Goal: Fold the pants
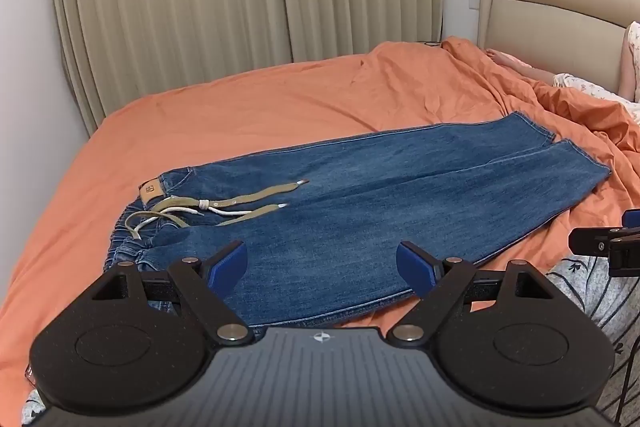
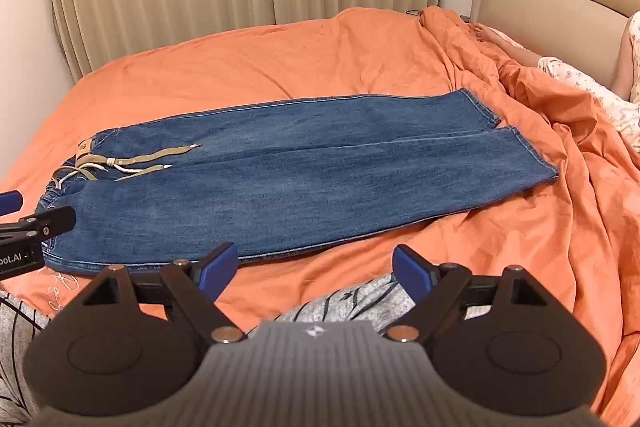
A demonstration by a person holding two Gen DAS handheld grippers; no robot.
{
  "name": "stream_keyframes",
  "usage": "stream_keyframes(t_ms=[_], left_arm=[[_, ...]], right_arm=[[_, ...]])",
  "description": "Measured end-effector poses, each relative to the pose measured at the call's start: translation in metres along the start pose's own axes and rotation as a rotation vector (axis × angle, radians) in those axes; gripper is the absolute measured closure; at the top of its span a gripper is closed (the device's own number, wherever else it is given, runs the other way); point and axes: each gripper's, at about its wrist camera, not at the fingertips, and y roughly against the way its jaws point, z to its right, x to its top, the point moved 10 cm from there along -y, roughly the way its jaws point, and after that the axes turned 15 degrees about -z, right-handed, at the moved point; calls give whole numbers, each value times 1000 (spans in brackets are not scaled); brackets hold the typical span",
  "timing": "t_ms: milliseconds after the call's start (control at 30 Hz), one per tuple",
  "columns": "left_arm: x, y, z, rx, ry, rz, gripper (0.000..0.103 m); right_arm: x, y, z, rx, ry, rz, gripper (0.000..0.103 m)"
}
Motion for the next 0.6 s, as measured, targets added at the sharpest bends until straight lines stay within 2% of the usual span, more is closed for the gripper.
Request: stream_keyframes(t_ms=[67, 200, 333, 600], left_arm=[[-4, 3, 3, 20, -16, 9, 5], [-7, 0, -4, -9, -1, -6, 5], [-5, 0, -2, 4, 1, -25, 5], [-9, -1, -6, 6, 10, -32, 5]], right_arm=[[-1, -6, -2, -4, 0, -25, 22], [0, -8, -5, 2, 10, -23, 22], [-7, 3, 0, 19, 12, -19, 22], [-6, 2, -5, 34, 15, -25, 22]])
